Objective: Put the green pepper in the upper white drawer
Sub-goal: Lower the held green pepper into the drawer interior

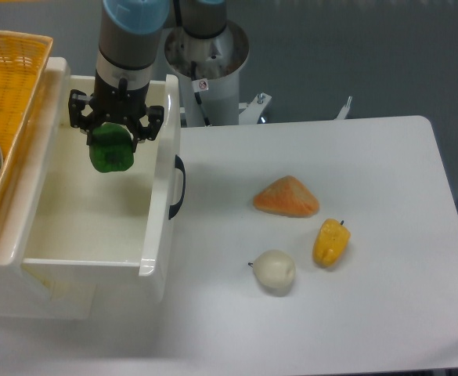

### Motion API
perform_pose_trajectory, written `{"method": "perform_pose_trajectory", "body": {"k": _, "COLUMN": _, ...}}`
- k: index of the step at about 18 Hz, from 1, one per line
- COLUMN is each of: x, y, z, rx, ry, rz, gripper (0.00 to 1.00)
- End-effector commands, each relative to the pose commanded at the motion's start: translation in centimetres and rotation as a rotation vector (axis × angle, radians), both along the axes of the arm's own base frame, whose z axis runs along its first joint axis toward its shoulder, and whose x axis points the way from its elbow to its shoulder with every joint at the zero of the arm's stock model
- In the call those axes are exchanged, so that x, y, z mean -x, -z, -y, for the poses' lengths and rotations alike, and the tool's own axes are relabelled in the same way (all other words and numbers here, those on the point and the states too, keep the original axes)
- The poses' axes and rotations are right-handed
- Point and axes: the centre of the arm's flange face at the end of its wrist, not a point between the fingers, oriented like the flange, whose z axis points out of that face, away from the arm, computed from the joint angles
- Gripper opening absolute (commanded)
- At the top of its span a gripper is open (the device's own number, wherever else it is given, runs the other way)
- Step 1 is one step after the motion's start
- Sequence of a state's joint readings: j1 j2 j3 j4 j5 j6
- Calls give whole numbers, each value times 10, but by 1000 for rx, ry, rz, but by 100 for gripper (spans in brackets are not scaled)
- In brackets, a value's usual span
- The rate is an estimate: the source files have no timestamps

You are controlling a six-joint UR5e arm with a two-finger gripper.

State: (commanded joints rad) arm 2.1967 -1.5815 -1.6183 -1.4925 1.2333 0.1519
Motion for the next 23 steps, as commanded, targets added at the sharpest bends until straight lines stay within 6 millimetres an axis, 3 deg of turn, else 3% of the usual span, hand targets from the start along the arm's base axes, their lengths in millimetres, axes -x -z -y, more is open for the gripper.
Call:
{"method": "perform_pose_trajectory", "body": {"k": 14, "x": -20, "y": 8, "z": -8, "rx": 16, "ry": 44, "rz": 11, "gripper": 49}}
{"method": "perform_pose_trajectory", "body": {"k": 23, "x": -18, "y": 16, "z": -12, "rx": 27, "ry": 44, "rz": 19, "gripper": 51}}
